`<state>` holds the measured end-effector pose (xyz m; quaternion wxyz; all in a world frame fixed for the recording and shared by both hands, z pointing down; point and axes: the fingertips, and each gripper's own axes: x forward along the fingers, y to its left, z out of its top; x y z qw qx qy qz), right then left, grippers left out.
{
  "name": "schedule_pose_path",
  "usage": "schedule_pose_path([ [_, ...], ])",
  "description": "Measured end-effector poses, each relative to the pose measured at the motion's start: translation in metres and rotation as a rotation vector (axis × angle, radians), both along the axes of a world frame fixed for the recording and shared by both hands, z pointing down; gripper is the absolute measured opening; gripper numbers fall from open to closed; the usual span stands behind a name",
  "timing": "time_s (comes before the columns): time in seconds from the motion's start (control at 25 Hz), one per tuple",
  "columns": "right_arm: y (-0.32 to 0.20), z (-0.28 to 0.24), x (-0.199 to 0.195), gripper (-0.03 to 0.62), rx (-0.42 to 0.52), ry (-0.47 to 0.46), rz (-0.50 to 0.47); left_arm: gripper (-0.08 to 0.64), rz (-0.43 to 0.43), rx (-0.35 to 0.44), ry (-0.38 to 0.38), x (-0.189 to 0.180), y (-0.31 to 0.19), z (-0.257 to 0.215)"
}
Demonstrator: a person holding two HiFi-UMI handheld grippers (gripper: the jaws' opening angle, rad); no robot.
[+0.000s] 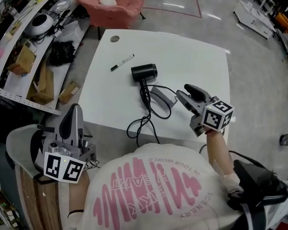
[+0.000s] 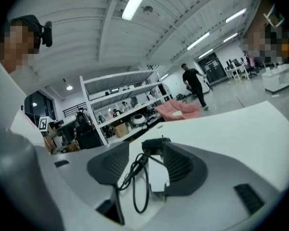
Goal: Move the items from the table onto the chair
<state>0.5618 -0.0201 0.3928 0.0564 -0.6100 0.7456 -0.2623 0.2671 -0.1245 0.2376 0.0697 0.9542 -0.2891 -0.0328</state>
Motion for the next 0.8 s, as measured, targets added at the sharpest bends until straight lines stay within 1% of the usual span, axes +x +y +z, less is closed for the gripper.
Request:
schedule_pose_path([
  [0.04, -0.001, 0.014, -0.003, 0.216, -0.039, 0.000, -0.022, 0.011, -0.006, -0.004, -0.008, -0.001, 0.001, 0.003],
  [0.2, -0.003, 0.064, -0.014, 0.216, -0.197, 0.036, -0.092, 0.011, -0.030, -0.005, -0.025, -0.006, 0.002, 0.004],
  [0.28, -0.003, 0.080, -0.017, 0.216, -0.245, 0.024, -0.108, 0.011, -0.046, -0.011, -0.033, -0.010, 0.004, 0.004],
  [0.4, -0.004, 0.090, -0.019, 0.216, -0.280, 0.008, -0.117, 0.011, -0.072, -0.025, -0.043, -0.016, 0.005, 0.007],
  [0.64, -0.007, 0.099, -0.016, 0.215, -0.312, 0.029, -0.094, 0.011, -0.099, -0.036, -0.047, -0.026, 0.006, 0.010],
  [0.68, -0.007, 0.099, -0.016, 0.210, -0.317, 0.019, -0.090, 0.011, -0.104, -0.038, -0.045, -0.028, 0.006, 0.011],
  [0.76, -0.005, 0.098, -0.015, 0.169, -0.327, -0.017, -0.079, 0.011, -0.111, -0.045, -0.042, -0.031, 0.006, 0.013],
  [0.8, -0.004, 0.097, -0.015, 0.169, -0.333, -0.030, -0.074, 0.011, -0.112, -0.047, -0.044, -0.032, 0.006, 0.014],
])
